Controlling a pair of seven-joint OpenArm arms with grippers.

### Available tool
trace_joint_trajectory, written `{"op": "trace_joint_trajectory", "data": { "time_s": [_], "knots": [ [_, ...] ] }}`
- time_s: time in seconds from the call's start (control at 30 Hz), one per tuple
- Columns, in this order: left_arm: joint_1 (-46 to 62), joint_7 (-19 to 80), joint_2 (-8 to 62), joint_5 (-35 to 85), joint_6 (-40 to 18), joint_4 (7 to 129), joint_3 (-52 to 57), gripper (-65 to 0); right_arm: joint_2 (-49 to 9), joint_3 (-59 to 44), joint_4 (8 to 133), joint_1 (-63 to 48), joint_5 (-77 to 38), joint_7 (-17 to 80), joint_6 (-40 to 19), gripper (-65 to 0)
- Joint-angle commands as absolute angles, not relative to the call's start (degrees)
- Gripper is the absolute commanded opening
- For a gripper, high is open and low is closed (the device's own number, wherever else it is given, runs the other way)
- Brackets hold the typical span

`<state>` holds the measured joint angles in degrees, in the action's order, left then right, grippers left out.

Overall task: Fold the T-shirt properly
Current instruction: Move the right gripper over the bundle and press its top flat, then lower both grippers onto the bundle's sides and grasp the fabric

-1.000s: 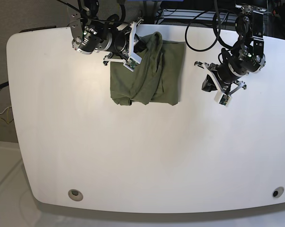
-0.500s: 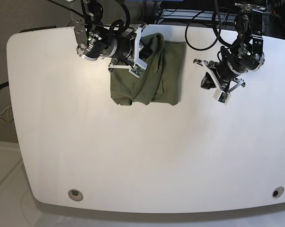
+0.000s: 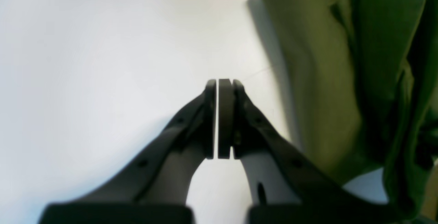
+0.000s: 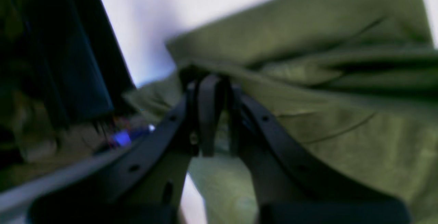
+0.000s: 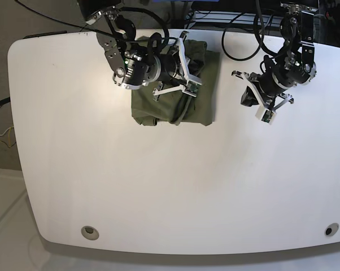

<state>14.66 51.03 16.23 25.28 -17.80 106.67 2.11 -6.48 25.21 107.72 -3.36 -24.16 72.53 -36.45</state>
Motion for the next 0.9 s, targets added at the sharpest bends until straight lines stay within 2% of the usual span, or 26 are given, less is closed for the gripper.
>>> {"op": "trace_joint_trajectory", "data": {
  "time_s": [0.0,0.37,0.87],
  "knots": [
    [14.3,50.0,16.7,25.9,-17.9,107.7,2.3,-65.0,-6.6,26.9,106.8,-0.9,-25.1,72.2,-37.1,-59.2],
    [14.4,50.0,16.6,25.9,-17.9,107.7,2.3,-65.0,-5.9,34.4,101.0,4.9,-25.0,72.2,-37.0,-59.3],
    [14.8,50.0,16.5,25.9,-17.8,107.8,2.3,-65.0,-4.9,33.3,102.2,7.8,-24.6,72.1,-36.7,-59.6]
  ]
}}
